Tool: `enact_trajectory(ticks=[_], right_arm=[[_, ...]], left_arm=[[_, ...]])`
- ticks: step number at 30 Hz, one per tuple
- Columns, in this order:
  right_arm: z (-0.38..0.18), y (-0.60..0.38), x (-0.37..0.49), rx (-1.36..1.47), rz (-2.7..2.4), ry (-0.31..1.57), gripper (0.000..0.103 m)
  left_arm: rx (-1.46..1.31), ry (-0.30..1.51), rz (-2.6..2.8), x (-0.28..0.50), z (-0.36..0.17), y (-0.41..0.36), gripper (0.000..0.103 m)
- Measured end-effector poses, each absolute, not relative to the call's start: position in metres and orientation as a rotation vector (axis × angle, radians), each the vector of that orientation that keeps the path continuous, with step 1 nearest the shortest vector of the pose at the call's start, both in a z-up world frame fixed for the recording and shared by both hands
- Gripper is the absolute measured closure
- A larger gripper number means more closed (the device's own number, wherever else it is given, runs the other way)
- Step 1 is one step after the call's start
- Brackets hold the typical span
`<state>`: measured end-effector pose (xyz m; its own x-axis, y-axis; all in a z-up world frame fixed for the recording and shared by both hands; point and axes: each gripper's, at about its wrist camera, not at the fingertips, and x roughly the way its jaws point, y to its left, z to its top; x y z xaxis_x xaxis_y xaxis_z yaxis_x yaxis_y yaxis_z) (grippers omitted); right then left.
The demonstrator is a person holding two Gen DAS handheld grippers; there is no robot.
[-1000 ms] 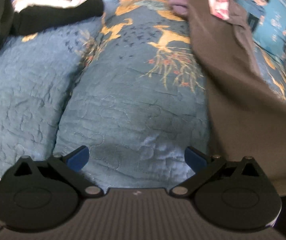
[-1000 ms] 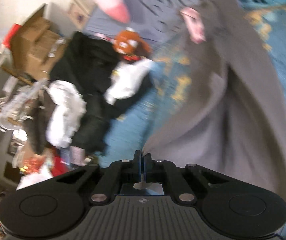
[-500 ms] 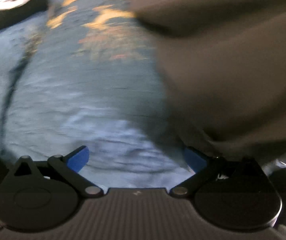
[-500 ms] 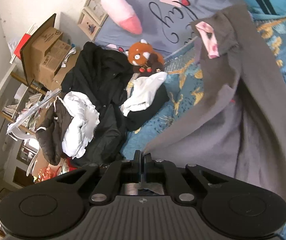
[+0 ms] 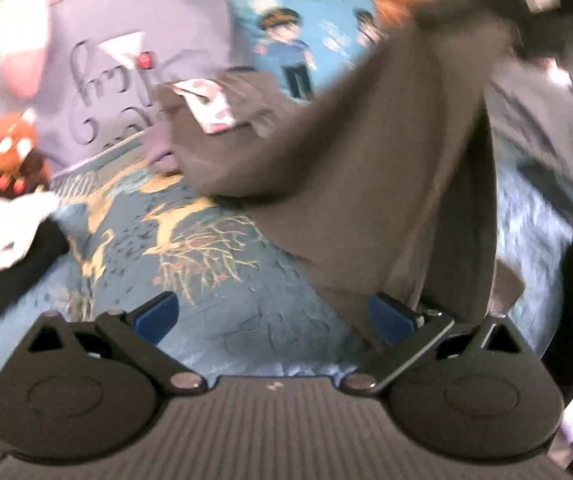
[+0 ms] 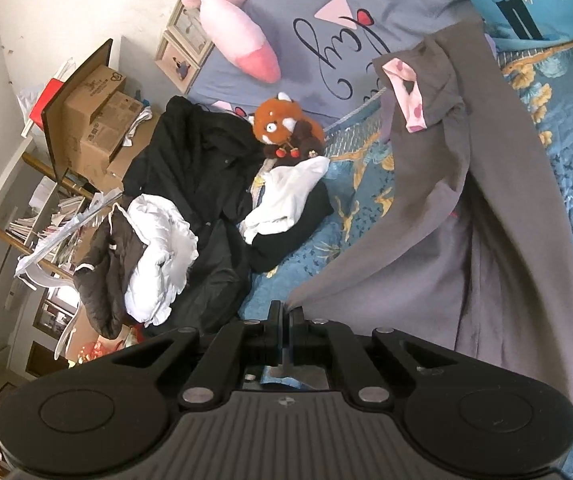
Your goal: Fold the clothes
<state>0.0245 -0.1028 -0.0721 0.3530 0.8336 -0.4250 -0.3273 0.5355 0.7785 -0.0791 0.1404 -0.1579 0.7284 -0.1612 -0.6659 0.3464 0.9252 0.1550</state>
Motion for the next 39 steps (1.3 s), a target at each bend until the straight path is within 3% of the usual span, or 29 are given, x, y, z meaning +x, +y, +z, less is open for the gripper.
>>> enact_trajectory(ticks=[6, 10, 17, 20, 22, 24, 28, 34, 39], right_arm=[[-0.069, -0.103, 0.026, 0.638, 0.818, 0.924, 0.100], [-0.069, -0.105, 0.028, 0.633, 0.811, 0.930, 0.100], [-0.070, -0.104, 0.029, 0.624, 0.810, 0.941, 0.100], [-0.069, -0.103, 0.028, 0.621, 0.811, 0.944, 0.100], [-0.069, -0.103, 0.028, 0.621, 0.811, 0.945, 0.100], [-0.070, -0.104, 0.028, 0.620, 0.810, 0.946, 0.100], [-0.070, -0.105, 0.028, 0.621, 0.807, 0.948, 0.099], [-0.071, -0.105, 0.028, 0.627, 0.812, 0.944, 0.099], [-0.074, -0.103, 0.027, 0.630, 0.819, 0.944, 0.098]], left_arm=[[0.310, 0.674, -0.328, -0.075, -0.173, 0.128, 0.001], [0.279, 0.667, -0.458, -0.081, -0.176, 0.128, 0.018], [0.216, 0.694, -0.617, -0.082, -0.177, 0.128, 0.030], [0.226, 0.716, -0.666, -0.077, -0.182, 0.120, 0.044], [0.227, 0.749, -0.681, -0.069, -0.190, 0.116, 0.066], [0.234, 0.769, -0.679, -0.064, -0.194, 0.114, 0.080], [0.228, 0.758, -0.672, -0.069, -0.191, 0.114, 0.093], [0.138, 0.732, -0.646, -0.090, -0.174, 0.124, 0.094], [0.045, 0.751, -0.609, -0.111, -0.163, 0.133, 0.101]])
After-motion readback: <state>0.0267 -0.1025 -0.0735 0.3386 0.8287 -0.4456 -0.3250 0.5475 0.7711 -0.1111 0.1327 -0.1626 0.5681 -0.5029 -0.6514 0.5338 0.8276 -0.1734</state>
